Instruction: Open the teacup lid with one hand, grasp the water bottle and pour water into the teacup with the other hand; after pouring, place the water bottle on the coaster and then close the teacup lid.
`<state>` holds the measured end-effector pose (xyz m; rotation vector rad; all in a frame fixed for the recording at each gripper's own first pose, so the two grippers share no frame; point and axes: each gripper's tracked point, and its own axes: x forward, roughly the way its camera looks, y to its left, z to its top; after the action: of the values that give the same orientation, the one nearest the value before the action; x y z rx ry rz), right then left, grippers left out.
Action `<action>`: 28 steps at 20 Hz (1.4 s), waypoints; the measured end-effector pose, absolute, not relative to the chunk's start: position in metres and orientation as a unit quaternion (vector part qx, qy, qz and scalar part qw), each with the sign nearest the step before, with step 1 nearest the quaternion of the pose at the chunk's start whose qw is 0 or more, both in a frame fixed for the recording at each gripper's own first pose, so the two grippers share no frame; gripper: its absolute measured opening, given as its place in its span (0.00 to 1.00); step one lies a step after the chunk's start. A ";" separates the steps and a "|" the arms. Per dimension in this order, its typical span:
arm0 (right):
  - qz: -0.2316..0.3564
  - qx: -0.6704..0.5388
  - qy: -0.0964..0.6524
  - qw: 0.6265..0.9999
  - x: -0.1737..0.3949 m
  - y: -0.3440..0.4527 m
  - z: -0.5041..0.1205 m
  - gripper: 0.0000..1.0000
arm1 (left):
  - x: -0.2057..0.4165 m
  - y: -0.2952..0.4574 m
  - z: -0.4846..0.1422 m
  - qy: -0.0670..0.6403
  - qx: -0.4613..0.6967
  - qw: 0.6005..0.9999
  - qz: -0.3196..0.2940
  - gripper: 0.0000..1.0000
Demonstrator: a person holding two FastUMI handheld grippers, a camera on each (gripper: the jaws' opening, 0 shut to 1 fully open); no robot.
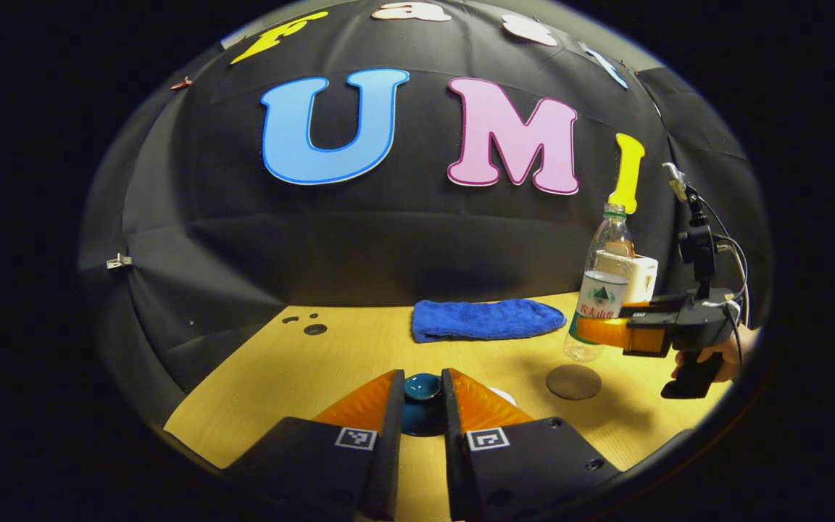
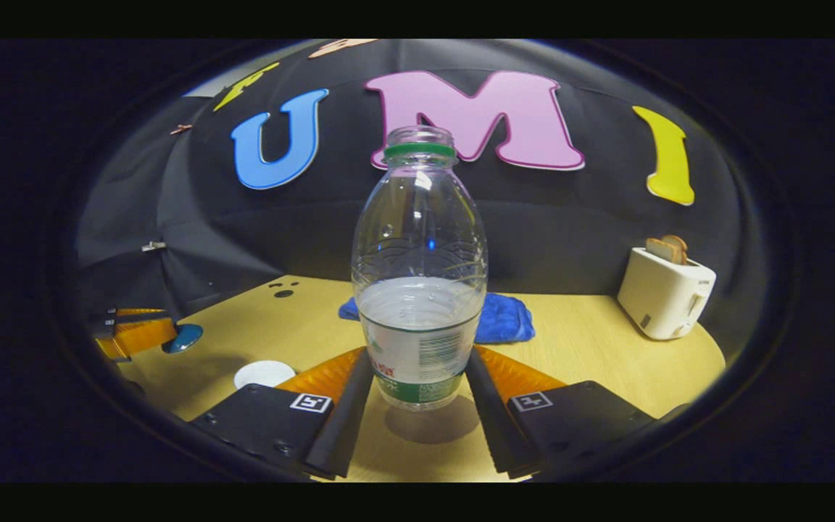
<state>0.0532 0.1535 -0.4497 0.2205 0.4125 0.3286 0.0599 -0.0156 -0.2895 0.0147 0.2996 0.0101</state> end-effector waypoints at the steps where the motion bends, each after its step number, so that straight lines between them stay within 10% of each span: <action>1: 0.161 0.115 0.210 0.958 0.052 0.156 -0.451 0.75 | 0.065 -0.020 -0.290 0.149 0.009 0.989 0.001 0.31; 19: 0.178 0.128 0.265 0.939 0.040 0.159 -0.463 0.79 | 0.100 -0.058 -0.325 0.176 0.005 0.984 -0.028 0.30; 28: 0.177 0.123 0.309 0.926 0.007 0.165 -0.490 0.98 | 0.105 -0.069 -0.351 0.196 -0.002 0.980 -0.041 0.31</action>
<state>0.0073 0.1646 -0.4904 0.2514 0.6328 0.3638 0.1051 -0.0688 -0.3510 -0.0048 0.3952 -0.0829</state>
